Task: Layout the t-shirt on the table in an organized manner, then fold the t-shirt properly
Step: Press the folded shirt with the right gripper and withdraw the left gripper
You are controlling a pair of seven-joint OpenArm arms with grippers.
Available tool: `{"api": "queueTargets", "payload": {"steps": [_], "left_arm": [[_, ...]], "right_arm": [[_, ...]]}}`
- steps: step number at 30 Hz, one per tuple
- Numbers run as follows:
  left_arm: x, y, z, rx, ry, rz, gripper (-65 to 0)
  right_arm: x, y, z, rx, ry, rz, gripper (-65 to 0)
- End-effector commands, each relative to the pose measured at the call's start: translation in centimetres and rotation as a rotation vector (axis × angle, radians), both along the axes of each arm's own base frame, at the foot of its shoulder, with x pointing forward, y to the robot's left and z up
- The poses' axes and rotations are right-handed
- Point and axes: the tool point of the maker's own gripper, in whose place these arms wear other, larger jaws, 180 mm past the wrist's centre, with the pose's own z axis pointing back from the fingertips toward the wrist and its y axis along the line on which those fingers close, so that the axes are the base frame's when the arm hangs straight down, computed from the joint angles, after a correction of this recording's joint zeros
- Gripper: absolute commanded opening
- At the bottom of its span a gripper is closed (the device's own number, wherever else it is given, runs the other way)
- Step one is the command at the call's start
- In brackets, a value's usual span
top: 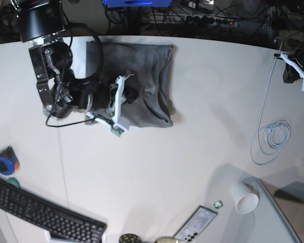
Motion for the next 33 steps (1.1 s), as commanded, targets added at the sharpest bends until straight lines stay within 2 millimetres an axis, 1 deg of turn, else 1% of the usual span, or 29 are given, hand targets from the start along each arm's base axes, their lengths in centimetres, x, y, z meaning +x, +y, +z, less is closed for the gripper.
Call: {"api": "queueTargets", "payload": {"steps": [1, 4, 6, 8, 9, 13, 16, 18, 19, 20, 22, 26, 27, 29, 30, 32, 33], "left_arm": [[0.7, 0.0, 1.1, 0.005, -0.042, -0.008, -65.0], [0.6, -0.2, 0.9, -0.001, -0.041, -0.005, -65.0], [0.6, -0.2, 0.9, -0.001, -0.041, -0.005, -65.0], [0.6, -0.2, 0.9, -0.001, -0.041, -0.005, -65.0], [0.6, -0.2, 0.9, -0.001, -0.042, -0.006, -65.0], [0.7, -0.2, 1.1, 0.002, -0.046, -0.009, -65.0], [0.5, -0.2, 0.8, -0.001, -0.039, -0.005, -65.0], [0.6, -0.8, 0.5, -0.011, -0.035, -0.016, -65.0], [0.8, -1.1, 0.5, -0.013, -0.034, -0.028, -65.0], [0.8, -1.3, 0.4, -0.014, -0.033, -0.032, -65.0], [0.8, -1.3, 0.3, -0.016, -0.031, -0.031, -65.0], [0.7, -1.4, 0.3, -0.019, -0.031, -0.03, -65.0], [0.6, -1.3, 0.2, -0.02, -0.03, -0.025, -65.0], [0.6, -1.1, 0.2, -0.019, -0.031, -0.02, -65.0], [0.6, -1.1, 0.2, -0.018, -0.029, -0.02, -65.0], [0.7, -1.1, 0.3, -0.016, -0.032, -0.022, -65.0], [0.8, -1.1, 0.4, -0.015, -0.035, -0.024, -65.0]], "right_arm": [[0.3, 1.9, 1.1, 0.063, -0.028, 0.022, -60.9], [-1.6, 4.2, -0.1, 0.081, 0.006, 0.089, -62.3], [-2.4, 5.9, -0.7, 0.084, 0.033, 0.14, -62.3], [-3.5, 7.0, -1.6, 0.079, 0.07, 0.179, -62.3], [-3.8, 7.7, -1.7, 0.079, 0.08, 0.198, -62.3], [-4.0, 9.5, -2.0, 0.039, 0.072, 0.276, -62.3], [-3.4, 11.0, -2.6, -0.011, 0.09, 0.271, -62.1], [-3.3, 12.0, -3.1, -0.046, 0.104, 0.293, -62.1], [-3.3, 12.3, -3.1, -0.057, 0.101, 0.31, -62.1], [-3.4, 12.7, -2.7, -0.059, 0.085, 0.335, -62.1], [-2.7, 13.2, -0.3, -0.05, 0.008, 0.367, -62.3], [-0.5, 8.2, 3.2, -0.083, -0.078, 0.201, -62.3], [-0.1, 6.7, 3.4, -0.097, -0.087, 0.158, -62.3], [0.3, 4.8, 2.8, -0.12, -0.078, 0.112, -62.3], [0.3, 4.4, 2.4, -0.129, -0.069, 0.105, -62.3], [0.5, 4.1, 1.4, -0.133, -0.055, 0.092, -62.3], [1.0, 4.1, 1.1, -0.129, -0.056, 0.081, -62.3]]}}
